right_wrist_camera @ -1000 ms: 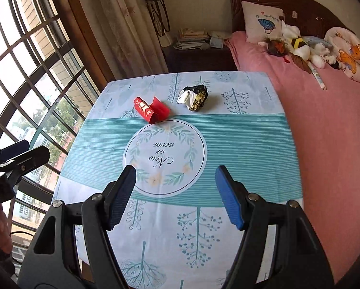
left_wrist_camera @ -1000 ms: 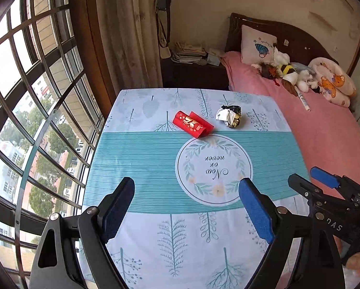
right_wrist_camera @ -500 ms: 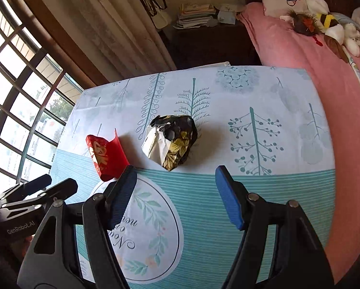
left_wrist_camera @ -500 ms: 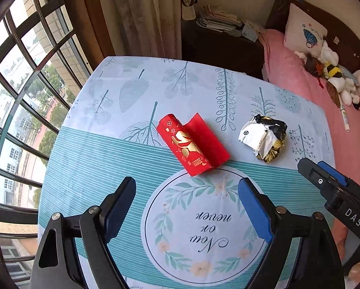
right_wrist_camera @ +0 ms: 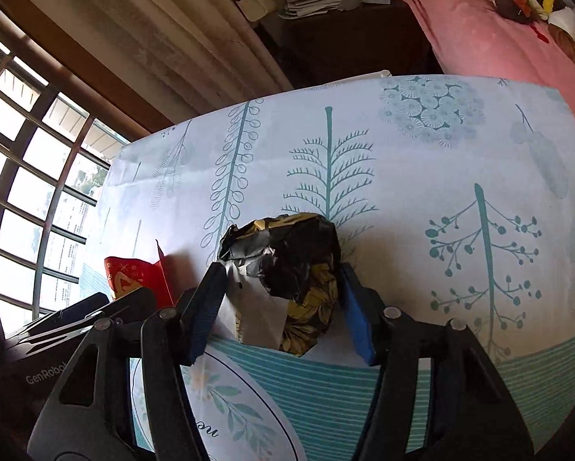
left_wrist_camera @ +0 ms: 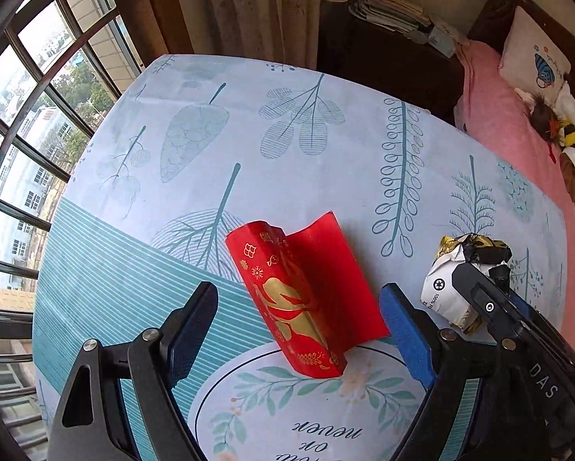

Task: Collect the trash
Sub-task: 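Grasp the black-gold wrapper with the right tool while the left tool grasps the red-gold packet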

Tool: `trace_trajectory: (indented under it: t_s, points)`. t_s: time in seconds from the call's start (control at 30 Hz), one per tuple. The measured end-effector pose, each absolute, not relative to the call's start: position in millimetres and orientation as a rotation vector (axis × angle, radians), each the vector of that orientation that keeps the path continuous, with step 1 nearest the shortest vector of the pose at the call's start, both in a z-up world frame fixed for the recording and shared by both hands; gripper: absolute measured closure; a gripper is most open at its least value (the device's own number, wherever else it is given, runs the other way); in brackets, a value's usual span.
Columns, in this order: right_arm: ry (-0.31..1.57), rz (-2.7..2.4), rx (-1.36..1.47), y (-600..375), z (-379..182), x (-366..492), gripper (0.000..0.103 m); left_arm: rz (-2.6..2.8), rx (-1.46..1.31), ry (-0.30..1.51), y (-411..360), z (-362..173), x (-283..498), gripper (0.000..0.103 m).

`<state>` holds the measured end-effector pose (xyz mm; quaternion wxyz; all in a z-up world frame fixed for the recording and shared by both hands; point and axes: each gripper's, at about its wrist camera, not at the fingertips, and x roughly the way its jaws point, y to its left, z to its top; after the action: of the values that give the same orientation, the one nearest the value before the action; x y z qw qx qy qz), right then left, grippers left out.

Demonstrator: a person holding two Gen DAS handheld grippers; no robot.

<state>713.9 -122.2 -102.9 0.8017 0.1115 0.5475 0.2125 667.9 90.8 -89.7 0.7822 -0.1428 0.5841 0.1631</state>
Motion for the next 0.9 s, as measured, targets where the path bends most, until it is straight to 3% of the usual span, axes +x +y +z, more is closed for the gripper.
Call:
trace_trajectory:
  t_s: [0.3,0.33,0.37,0.5,0.53,0.63,0.9]
  points:
    - [1.152,0.447,0.197,-131,-102,705,0.055,0.398,-0.257,1.33,83,-108,681,0.015]
    - [1.15,0.448,0.194,-131,-102,704,0.055,0.403,-0.255,1.344,83,-112,681,0.019]
    - [1.148,0.449,0.19,-134,-101,701,0.055,0.407,-0.257,1.357,83,-116,680,0.031]
    - [1.151,0.452,0.193,-141,-100,689,0.056,0.384,-0.316,1.355,86,-119,672,0.057]
    - [1.153,0.454,0.195,-142,-100,686,0.056,0.381,-0.315,1.354,87,-118,669,0.068]
    - [1.163,0.466,0.197,-145,-99,671,0.056,0.369,-0.338,1.355,89,-114,655,0.074]
    - [1.14,0.498,0.217,-147,-72,603,0.057,0.299,-0.308,1.307,81,-82,590,0.075]
